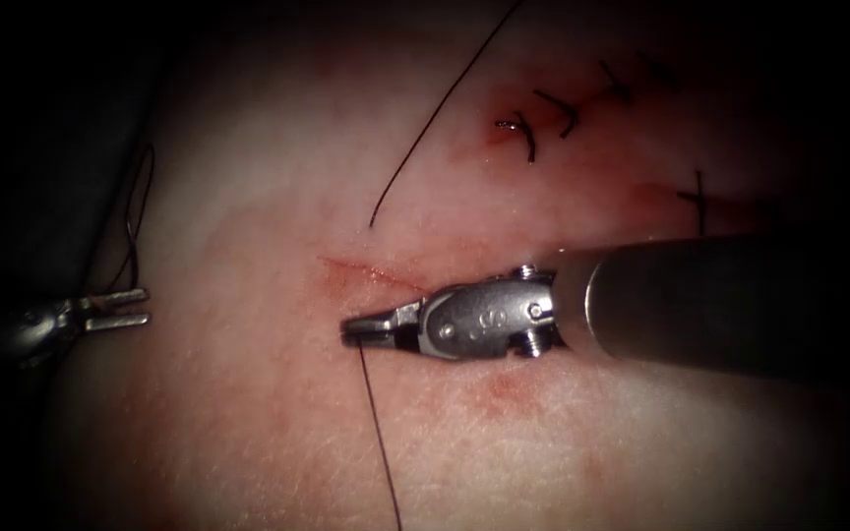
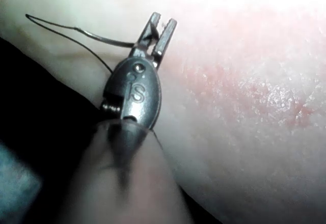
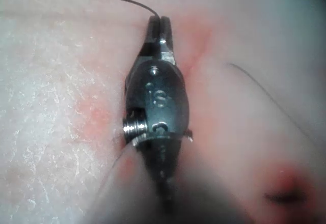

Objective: Wound Closure
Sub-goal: Pick up suture proximal to wound and pull distally with right hand. Repeat until only a short tail remains above wound.

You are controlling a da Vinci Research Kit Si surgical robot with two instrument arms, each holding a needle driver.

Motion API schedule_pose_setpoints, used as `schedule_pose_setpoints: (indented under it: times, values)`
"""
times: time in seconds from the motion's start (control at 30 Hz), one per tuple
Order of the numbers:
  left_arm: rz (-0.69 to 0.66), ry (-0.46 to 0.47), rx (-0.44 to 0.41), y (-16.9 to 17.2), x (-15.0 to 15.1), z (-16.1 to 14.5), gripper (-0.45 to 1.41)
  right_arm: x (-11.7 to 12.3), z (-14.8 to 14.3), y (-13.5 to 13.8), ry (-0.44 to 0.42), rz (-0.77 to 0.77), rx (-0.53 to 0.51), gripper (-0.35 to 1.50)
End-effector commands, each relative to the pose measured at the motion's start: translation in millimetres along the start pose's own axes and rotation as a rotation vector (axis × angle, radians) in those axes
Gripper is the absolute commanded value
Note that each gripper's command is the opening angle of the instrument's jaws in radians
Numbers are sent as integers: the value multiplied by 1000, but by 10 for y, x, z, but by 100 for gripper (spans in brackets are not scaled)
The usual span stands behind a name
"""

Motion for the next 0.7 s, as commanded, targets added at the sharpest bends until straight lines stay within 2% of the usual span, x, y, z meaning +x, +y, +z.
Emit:
schedule_pose_setpoints:
  times: [0.03, 0.5, 0.7]
  values:
    - [-2, 0, 1, 2, -8, 7, -45, 2, 5, -15, 15, -3, 4, -35]
    - [0, -1, 11, 6, -8, 15, -45, 69, -20, -127, 99, -81, 65, -35]
    - [1, 5, 4, 8, -9, 15, -45, 91, -24, -172, 127, -52, 108, -35]
